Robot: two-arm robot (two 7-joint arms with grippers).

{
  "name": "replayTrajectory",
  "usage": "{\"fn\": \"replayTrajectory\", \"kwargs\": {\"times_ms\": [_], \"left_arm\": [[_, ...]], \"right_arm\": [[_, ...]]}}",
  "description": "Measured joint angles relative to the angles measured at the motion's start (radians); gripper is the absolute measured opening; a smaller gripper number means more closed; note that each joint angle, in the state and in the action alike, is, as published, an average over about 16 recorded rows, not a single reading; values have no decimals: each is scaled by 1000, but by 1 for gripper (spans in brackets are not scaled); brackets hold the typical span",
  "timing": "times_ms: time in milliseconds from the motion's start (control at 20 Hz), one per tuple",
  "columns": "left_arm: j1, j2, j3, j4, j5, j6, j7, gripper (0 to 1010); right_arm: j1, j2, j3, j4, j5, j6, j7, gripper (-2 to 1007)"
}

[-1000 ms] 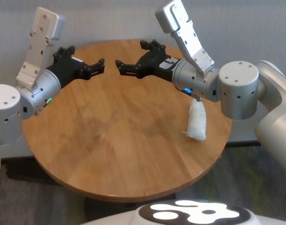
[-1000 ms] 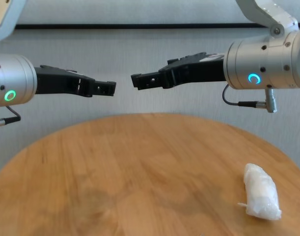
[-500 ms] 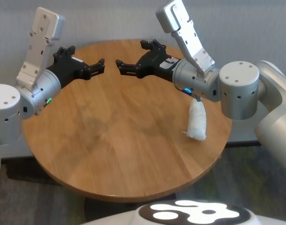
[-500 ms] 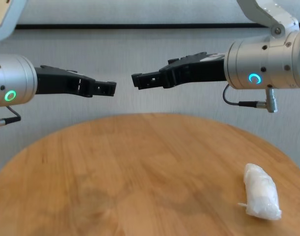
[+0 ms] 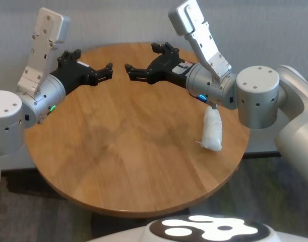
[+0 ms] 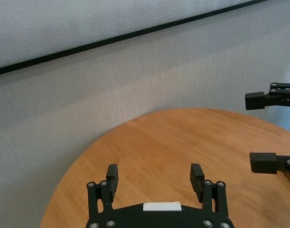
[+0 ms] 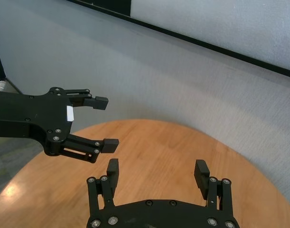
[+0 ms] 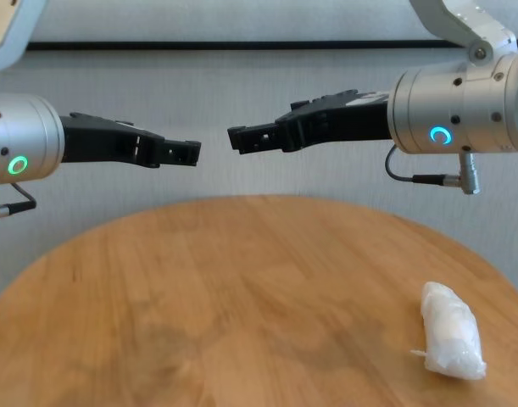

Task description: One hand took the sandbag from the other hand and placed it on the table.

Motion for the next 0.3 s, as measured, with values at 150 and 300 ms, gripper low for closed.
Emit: {"fn": "replayTrajectory", "kwargs": {"times_ms": [150, 300], "left_arm": [[0, 0, 0, 0, 0, 0, 0, 1002], [0, 0, 0, 0, 0, 0, 0, 1002]], "right_arm": [[0, 0, 0, 0, 0, 0, 0, 1001], [0, 0, 0, 0, 0, 0, 0, 1001]]}}
